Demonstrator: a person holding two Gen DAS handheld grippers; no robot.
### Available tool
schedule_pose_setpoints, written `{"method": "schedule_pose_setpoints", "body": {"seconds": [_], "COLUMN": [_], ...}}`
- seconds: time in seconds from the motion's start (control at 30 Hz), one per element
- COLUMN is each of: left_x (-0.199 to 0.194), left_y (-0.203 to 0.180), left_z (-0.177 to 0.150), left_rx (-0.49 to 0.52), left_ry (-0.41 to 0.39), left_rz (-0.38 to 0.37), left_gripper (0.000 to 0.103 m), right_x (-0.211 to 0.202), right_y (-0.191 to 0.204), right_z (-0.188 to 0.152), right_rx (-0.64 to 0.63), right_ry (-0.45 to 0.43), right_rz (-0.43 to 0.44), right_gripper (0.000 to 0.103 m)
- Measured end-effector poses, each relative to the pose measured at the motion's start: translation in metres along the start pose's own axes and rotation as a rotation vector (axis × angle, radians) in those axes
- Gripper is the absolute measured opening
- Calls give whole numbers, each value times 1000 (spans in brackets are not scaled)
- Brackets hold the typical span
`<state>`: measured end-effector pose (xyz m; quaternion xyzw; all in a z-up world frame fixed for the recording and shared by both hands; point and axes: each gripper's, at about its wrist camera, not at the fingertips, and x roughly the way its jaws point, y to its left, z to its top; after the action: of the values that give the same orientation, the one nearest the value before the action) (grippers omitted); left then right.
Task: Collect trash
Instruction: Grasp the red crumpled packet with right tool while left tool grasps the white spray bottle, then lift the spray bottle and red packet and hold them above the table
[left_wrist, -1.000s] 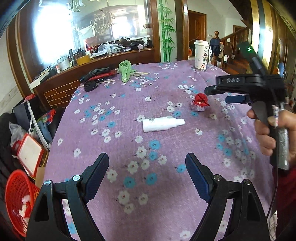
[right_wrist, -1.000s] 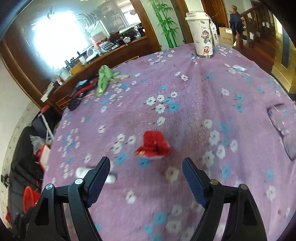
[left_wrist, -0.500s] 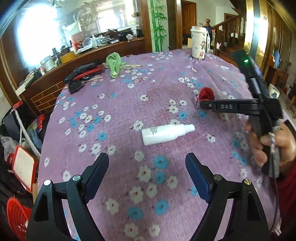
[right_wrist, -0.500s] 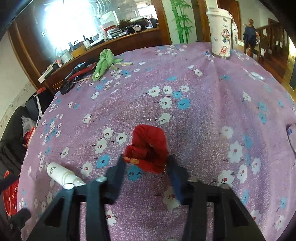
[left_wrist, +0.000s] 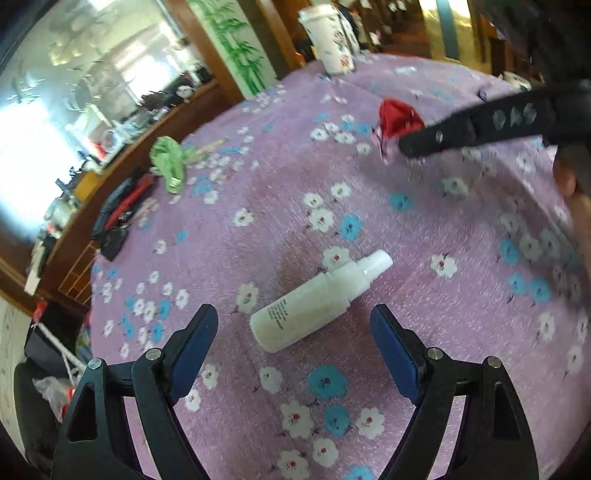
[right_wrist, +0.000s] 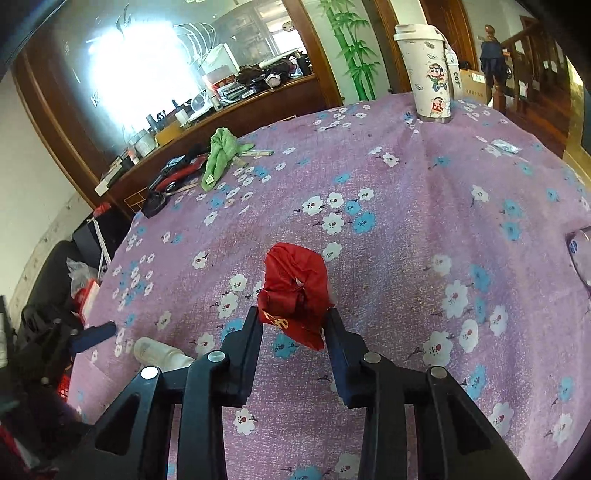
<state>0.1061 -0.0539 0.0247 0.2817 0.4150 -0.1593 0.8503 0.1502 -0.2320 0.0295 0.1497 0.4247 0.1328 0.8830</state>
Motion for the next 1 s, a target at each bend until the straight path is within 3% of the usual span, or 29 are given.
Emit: {"method": "schedule_pose_setpoints", "body": {"seconds": [0.13, 0.2, 0.23, 0.37, 0.43, 0.5, 0.57, 0.8, 1.0], "left_x": [16, 22, 25, 29, 30, 31, 31, 25, 17], "left_y": [2, 1, 1, 5, 11, 16, 21, 25, 35], "left_z": [5, 6, 7, 8, 5, 2, -3, -17, -24], "left_rx": [10, 1, -13, -112, -228, -331, -442, -610, -645], "left_ry": [24, 32, 36, 32, 44, 57, 62, 4, -62], "left_rz": [-18, -34, -42, -65, -87, -111, -123, -109, -46], "left_gripper": [78, 59, 57, 47, 41, 29, 29, 29, 29], "right_x": [-1, -1, -1, 0, 0, 1, 2, 4, 1], "right_y": [0, 0, 0, 1, 4, 9, 12, 25, 44], "right_z": [0, -1, -1, -1, -2, -3, -5, -11, -18], "right_rx": [-1, -1, -1, -9, -22, -38, -54, -102, -165], "right_ry": [0, 0, 0, 2, 4, 5, 5, 9, -7], "right_rz": [5, 6, 6, 8, 10, 11, 8, 17, 30], "right_gripper": [37, 37, 37, 37, 37, 37, 37, 37, 37]}}
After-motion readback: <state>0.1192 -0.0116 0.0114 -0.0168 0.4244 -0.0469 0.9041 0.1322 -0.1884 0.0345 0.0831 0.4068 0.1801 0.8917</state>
